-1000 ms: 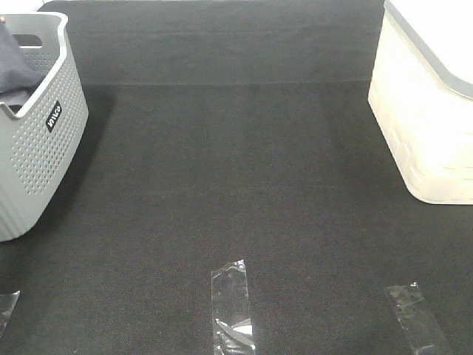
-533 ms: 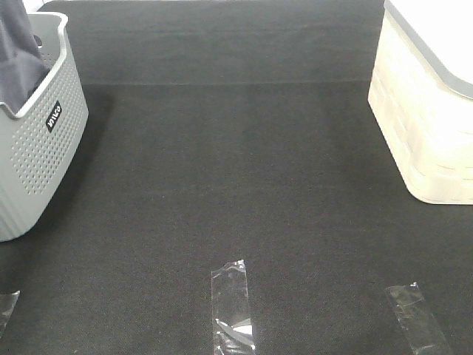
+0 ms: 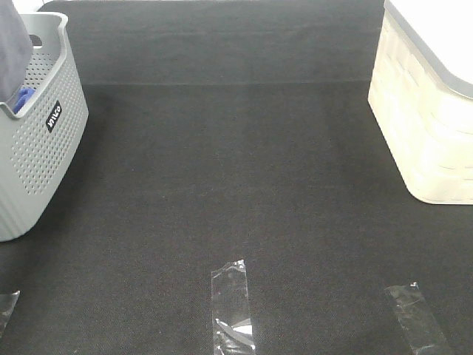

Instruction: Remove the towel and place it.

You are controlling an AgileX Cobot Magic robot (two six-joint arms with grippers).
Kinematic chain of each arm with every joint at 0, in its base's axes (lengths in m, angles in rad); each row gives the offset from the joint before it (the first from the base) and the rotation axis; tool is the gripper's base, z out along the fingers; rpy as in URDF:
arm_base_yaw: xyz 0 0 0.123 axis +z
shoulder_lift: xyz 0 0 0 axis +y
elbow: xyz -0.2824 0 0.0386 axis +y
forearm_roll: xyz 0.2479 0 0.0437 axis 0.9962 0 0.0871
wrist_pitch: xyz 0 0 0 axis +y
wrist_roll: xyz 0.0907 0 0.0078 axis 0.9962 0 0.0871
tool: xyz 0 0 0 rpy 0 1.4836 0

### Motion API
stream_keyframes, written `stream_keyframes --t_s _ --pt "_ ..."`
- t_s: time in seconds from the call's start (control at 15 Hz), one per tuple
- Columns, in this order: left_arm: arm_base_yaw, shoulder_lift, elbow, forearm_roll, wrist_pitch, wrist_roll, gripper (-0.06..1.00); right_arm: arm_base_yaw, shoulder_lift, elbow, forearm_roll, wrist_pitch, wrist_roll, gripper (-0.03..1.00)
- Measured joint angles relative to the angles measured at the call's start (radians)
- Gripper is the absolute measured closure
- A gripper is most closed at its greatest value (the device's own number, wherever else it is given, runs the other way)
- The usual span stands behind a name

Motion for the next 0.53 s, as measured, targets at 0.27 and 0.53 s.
stream_keyframes --t_s 0.27,0.53 --pt "-0.022 -0.012 -0.082 -0.422 0.022 0.243 0.94 0.000 0.059 0.000 0.000 0.000 0.000 0.21" --pt "-0.198 -0.007 -0.089 -0.533 0.033 0.393 0.94 0.000 0.133 0.000 0.000 0.000 0.000 0.21"
